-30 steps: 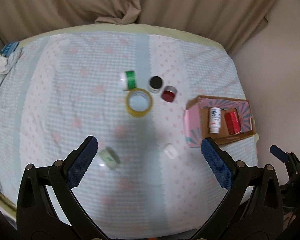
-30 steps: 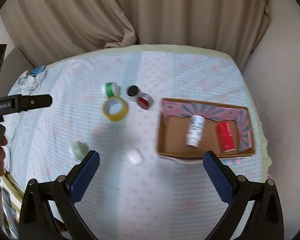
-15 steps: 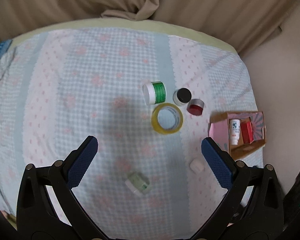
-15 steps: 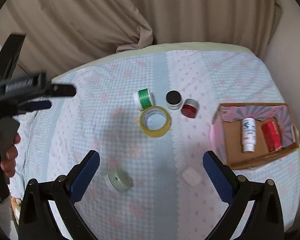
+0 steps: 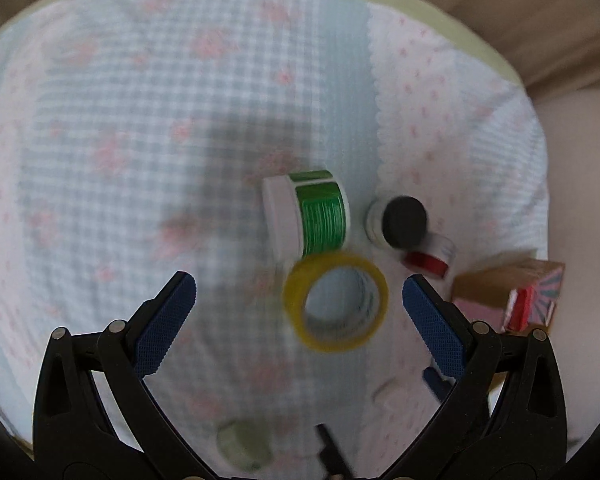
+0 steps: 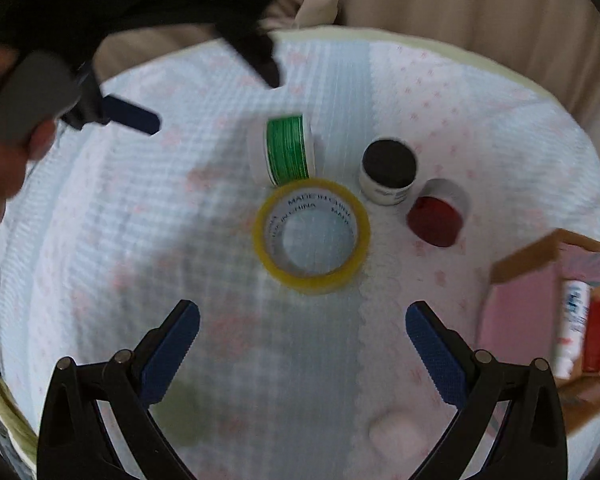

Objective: Organize rigid objects
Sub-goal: 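Grasp the green-labelled white jar with the left tool while the right tool grasps the yellow tape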

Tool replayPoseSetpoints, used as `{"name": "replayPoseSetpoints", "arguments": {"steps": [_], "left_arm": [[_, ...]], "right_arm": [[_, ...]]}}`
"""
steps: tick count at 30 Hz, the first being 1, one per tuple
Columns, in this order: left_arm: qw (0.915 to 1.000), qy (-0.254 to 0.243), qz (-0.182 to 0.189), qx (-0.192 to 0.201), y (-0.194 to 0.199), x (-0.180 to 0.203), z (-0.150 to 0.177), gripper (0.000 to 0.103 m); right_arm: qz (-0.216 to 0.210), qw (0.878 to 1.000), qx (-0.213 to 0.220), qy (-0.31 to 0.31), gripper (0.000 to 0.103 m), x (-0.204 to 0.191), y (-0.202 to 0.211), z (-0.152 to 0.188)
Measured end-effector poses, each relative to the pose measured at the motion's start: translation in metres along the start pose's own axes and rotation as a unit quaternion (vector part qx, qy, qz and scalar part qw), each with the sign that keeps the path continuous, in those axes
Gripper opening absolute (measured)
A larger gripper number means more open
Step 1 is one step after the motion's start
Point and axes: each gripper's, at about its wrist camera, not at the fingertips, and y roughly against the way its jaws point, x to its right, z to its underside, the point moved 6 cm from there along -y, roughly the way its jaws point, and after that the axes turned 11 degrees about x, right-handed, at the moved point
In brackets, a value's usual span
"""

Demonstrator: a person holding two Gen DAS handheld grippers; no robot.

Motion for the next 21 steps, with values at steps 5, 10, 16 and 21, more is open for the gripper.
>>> {"name": "replayPoseSetpoints", "arguments": {"steps": [5, 10, 16, 21], "left_arm": [[0.9997, 0.005, -0.011, -0.019, -0.055, 0.003, -0.009, 0.103], [0.9994, 0.012, -0.010, -0.030, -0.086, 0.004, -0.012, 0.097], [0.9992, -0.002, -0.015, -0.038, -0.106, 0.007, -0.009, 0.065], [0.9996, -0.018, -0.014, -0.018, -0.104, 0.011, -0.009, 0.062]], "right_arm": [[0.003, 1.000, 0.001, -0.006, 0.103, 0.008, -0.043, 0.003], [-0.001, 1.000, 0.010, -0.007, 0.103, 0.010, -0.068, 0.002], [0.005, 1.000, 0.022, 0.017, 0.094, 0.009, -0.083, -0.001], [0.006, 0.999, 0.024, 0.022, 0.094, 0.010, -0.082, 0.000]]}}
